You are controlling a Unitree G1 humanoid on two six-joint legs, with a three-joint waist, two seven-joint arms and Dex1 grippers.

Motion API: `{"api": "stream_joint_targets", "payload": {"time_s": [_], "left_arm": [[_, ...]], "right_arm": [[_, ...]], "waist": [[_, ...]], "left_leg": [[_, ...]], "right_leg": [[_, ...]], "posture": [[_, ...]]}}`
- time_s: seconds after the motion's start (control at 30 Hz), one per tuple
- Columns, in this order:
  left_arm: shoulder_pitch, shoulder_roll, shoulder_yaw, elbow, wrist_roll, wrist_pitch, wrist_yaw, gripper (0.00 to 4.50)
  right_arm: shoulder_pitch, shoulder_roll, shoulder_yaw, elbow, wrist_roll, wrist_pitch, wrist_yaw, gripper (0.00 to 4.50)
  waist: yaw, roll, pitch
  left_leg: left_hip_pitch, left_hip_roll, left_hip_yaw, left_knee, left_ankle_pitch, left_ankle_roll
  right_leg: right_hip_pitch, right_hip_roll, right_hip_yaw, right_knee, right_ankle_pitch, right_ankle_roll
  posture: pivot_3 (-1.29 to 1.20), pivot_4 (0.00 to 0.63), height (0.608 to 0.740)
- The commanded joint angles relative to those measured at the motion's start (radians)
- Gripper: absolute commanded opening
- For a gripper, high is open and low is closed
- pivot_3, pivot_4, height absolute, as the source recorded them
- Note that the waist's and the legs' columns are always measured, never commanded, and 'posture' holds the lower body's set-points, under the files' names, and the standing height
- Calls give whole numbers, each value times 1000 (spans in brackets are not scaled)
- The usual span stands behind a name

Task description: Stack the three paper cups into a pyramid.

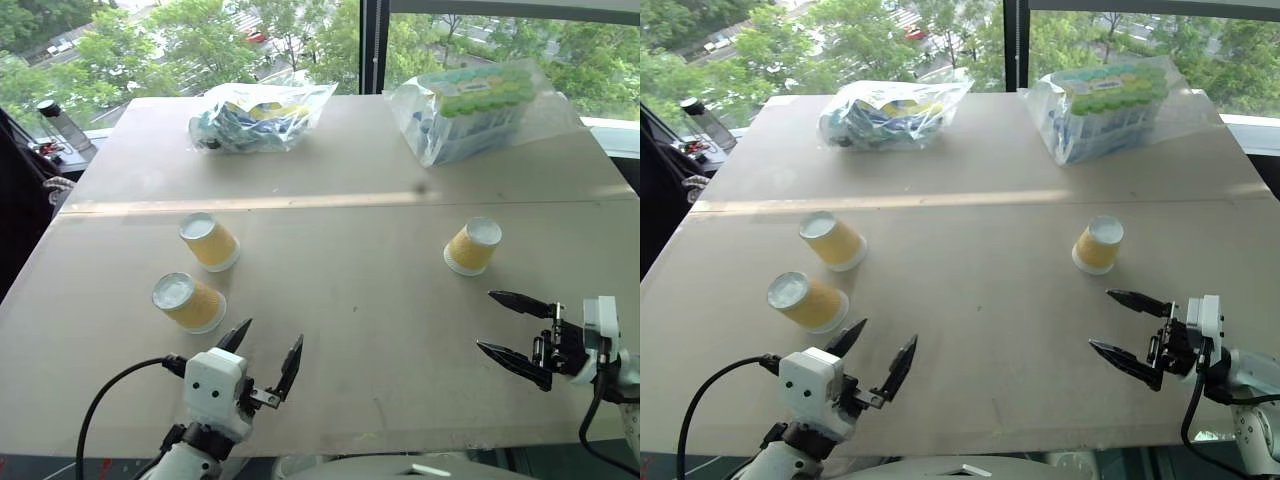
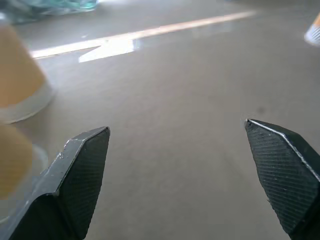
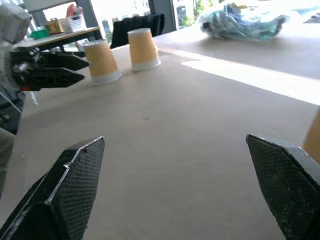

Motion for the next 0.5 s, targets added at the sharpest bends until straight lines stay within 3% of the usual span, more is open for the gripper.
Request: {"api": "stream_joint_targets", "payload": {"time_s": [0.03,0.17,0.5], "left_arm": [[78,-69,-31,-86,50,-49,92,4443],[40,-129,18,-118,61,-12,161,4443],[-228,-55,212,-31,-55,98,143,4443]], "right_arm": [[-37,-19,16,-77,31,28,9,4500],[-99,-18,57,-113,62,73,15,4500],[-195,-13,82,-91,80,113,27,4500]], "waist": [[8,-2,1],[21,-5,3],[25,-6,3]], "left_leg": [[0,0,0,0,0,0],[-1,0,-1,2,-1,1],[-1,0,1,2,0,1]], "right_leg": [[0,0,0,0,0,0],[0,-1,-2,-1,0,1],[-1,0,-3,-1,1,1]], "posture": [[0,150,740],[0,150,740],[0,150,740]]}}
